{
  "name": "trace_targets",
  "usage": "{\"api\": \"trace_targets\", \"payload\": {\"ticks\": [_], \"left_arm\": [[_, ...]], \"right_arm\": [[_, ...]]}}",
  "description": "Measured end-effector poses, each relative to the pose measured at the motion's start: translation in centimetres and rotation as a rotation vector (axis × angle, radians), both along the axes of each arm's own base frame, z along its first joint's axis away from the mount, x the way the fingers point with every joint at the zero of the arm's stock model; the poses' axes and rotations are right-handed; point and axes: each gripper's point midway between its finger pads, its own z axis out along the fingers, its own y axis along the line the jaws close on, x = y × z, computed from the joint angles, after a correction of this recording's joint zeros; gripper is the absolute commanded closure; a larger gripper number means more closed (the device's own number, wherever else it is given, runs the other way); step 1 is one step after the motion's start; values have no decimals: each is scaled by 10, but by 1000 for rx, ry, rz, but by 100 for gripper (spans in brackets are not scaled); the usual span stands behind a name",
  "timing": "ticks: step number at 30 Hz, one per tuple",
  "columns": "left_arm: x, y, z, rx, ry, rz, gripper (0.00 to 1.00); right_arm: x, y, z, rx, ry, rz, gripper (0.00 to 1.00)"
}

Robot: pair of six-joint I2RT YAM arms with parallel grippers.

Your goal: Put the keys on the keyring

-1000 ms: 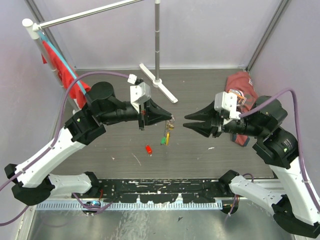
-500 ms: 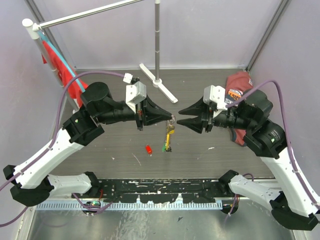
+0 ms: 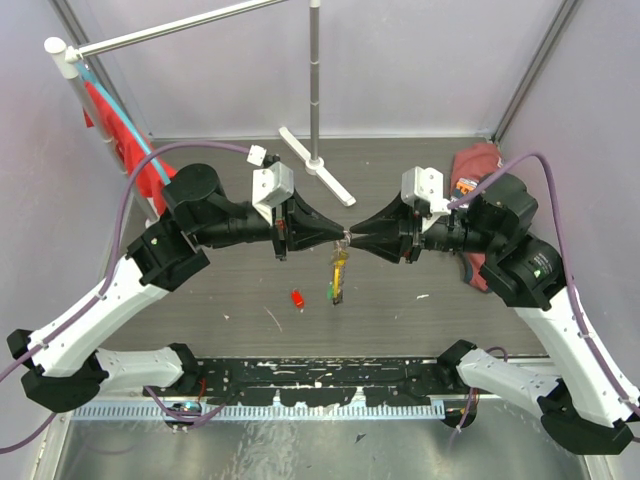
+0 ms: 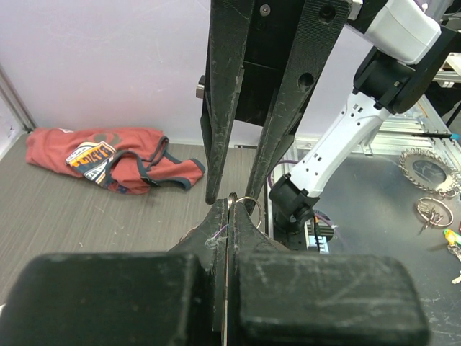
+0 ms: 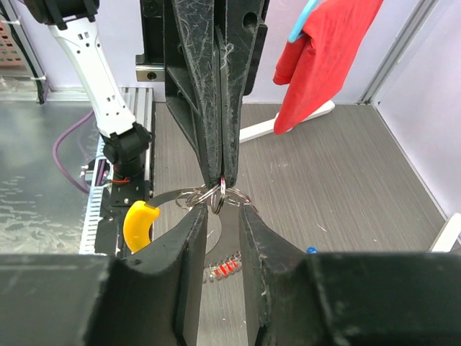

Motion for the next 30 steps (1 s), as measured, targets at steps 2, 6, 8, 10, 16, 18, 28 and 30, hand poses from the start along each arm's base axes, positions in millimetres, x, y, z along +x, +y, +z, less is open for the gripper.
{"api": "trace_targets", "payload": {"ticks": [2, 6, 8, 10, 16, 18, 28, 30], "left_arm": [[0, 0, 0, -2, -2, -2, 100], [-1, -1, -1, 1, 0, -10, 100], [-1, -1, -1, 1, 0, -13, 100], [-2, -2, -1, 1, 0, -16, 100], [-3, -2, -1, 2, 1, -24, 71], [-3, -2, 0, -2, -4, -25, 57], [-8, 9, 18, -55, -38, -8, 38], [-6, 12, 21, -62, -41, 14, 40]], "right_arm": [[-1, 1, 1, 3, 1, 7, 74], [-2, 2, 1, 5, 9, 22, 79], [-2, 3, 0, 3, 14, 30, 83], [-3, 4, -1, 2, 20, 37, 90], [-2, 6, -3, 0, 41, 38, 99], [-1, 6, -3, 0, 41, 34, 99], [4, -1, -1, -3, 3, -23, 99], [3, -2, 0, -3, -5, -24, 99]]}}
